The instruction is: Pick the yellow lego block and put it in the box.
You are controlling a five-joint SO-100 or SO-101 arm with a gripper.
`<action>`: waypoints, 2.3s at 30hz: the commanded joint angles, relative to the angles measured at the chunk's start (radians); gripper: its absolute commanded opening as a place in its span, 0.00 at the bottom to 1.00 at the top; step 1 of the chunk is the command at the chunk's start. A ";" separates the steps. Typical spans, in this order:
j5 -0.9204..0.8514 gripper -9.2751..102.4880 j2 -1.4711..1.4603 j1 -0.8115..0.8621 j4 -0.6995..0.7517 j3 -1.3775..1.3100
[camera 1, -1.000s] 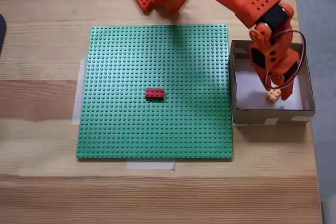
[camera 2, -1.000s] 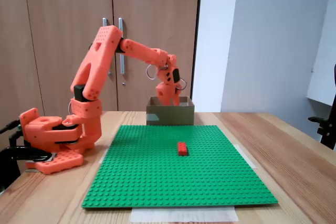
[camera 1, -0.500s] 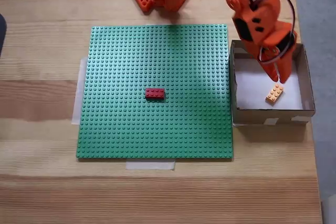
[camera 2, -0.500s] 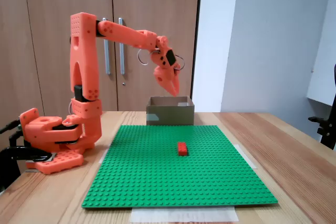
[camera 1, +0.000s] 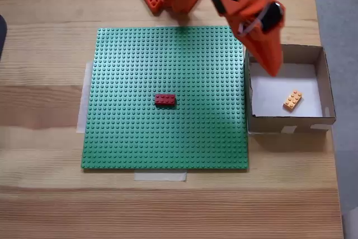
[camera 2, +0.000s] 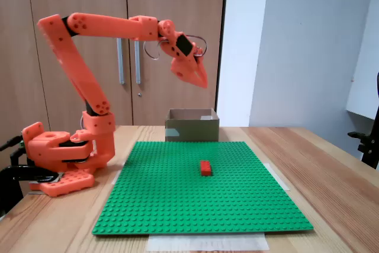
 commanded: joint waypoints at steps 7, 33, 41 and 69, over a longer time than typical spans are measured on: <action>-0.006 0.07 0.308 0.184 -0.103 0.141; 0.152 0.07 0.838 0.541 -0.215 0.678; 0.170 0.07 0.976 0.580 -0.150 0.815; 0.155 0.07 1.223 0.620 -0.035 1.200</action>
